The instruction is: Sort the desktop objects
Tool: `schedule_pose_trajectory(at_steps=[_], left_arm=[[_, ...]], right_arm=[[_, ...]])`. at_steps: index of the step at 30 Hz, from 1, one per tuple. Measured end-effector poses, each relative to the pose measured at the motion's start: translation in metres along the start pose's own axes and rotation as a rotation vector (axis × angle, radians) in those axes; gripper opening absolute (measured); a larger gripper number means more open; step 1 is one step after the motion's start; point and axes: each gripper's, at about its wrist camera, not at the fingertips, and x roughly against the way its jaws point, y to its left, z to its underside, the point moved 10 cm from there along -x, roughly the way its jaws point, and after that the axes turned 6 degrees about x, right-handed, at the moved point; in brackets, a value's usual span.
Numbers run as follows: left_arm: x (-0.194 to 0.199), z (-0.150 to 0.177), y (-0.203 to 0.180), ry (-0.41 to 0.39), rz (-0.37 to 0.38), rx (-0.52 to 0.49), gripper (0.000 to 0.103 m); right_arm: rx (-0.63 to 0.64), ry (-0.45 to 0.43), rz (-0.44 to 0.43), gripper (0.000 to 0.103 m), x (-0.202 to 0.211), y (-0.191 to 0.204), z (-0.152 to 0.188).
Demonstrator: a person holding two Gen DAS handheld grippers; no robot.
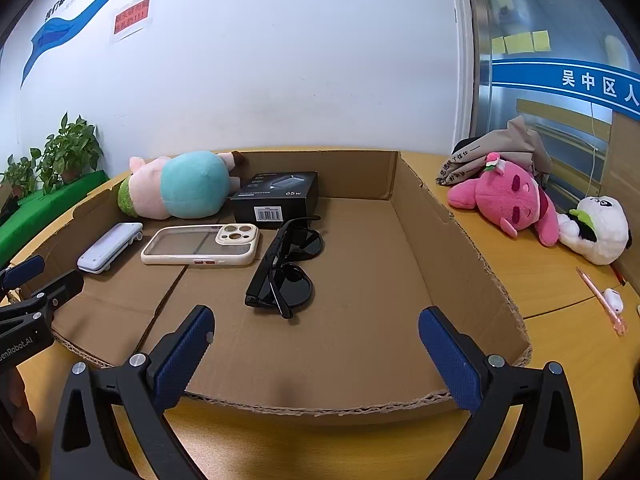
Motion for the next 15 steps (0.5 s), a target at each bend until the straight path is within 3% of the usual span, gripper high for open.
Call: schedule_pose_trajectory(at_steps=[15], left_arm=[[0.0,-0.0001,0.0,0.0,0.0,0.001,0.083]], right_arm=[[0.003,0.0,-0.003,0.103,-0.0011,0.0043,-0.0004]])
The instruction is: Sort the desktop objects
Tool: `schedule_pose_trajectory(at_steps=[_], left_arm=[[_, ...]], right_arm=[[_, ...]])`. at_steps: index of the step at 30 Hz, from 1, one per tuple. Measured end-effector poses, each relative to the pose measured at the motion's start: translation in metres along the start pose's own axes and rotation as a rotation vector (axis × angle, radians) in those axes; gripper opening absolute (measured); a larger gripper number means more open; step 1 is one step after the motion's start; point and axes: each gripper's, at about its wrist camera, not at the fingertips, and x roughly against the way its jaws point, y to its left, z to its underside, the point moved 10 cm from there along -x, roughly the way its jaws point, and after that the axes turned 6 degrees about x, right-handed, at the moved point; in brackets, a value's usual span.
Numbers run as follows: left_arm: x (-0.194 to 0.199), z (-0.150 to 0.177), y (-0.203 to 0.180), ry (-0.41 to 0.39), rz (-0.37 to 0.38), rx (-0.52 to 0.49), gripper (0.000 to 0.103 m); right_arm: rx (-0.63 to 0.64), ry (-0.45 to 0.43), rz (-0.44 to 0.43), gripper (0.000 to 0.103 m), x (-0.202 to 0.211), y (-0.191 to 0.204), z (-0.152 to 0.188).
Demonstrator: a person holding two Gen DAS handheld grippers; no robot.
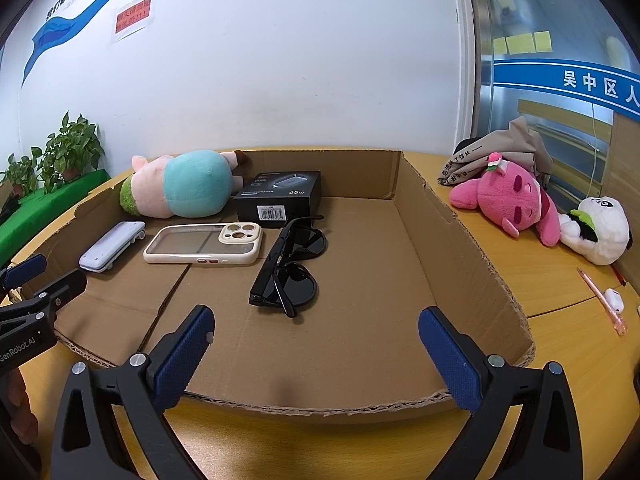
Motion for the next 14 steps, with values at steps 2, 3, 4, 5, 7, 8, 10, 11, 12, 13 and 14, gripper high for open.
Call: schedule_pose_trajectory(at_steps=[2,3,4,5,7,8,10,11,12,13,14], left_arm=[[-0.0001,-0.0002,0.0003,0.0,0.0,0.0,0.083],[-0.0001,-0.0002,0.0002,0.0,0.0,0.0,0.083],[-0.0001,-0.0003,0.0004,0.0,0.0,0.0,0.083],[0.0,-0.0002,0.0001,0.0,0.0,0.001,0.083],[-0.0001,-0.0004,0.0004,0.0,0.0,0.0,0.083],[-0.0001,-0.0004,0.0003,0.0,-0.002,0.001,0.083],[-0.0007,-0.0004,0.0007,-0.001,-0.007,0.005,0.083],[-0.0009,-0.0004,0.0009,-0.001,-0.009,0.006,0.083],[-0.0007,-0.0003,0.001,-0.001,-0.009,0.007,0.083],[-0.0007,-0.0002,0.0011,-0.001,-0.009,0.007,0.083],[-0.0006,-0.0001,0.0011,-0.001,-0.009,0.007,0.083]], right_arm=[[0.0,0.0,0.0,0.103,0.0,0.0,0.0],[0.0,0.0,0.0,0.103,0.0,0.0,0.0001],[0.0,0.0,0.0,0.103,-0.0002,0.0004,0.0],[0.0,0.0,0.0,0.103,0.0,0.0,0.0001],[0.0,0.0,0.0,0.103,-0.0001,0.0001,0.0],[0.0,0.0,0.0,0.103,0.0,0.0,0.0001],[0.0,0.0,0.0,0.103,-0.0002,0.0001,0.0],[-0.001,0.0,0.001,0.103,-0.0002,-0.0002,0.0001],[-0.002,0.0,0.003,0.103,-0.0002,-0.0003,0.0001],[-0.003,0.0,0.003,0.103,-0.0003,-0.0001,0.0002],[-0.003,0.0,0.003,0.103,-0.0003,0.0,0.0003]])
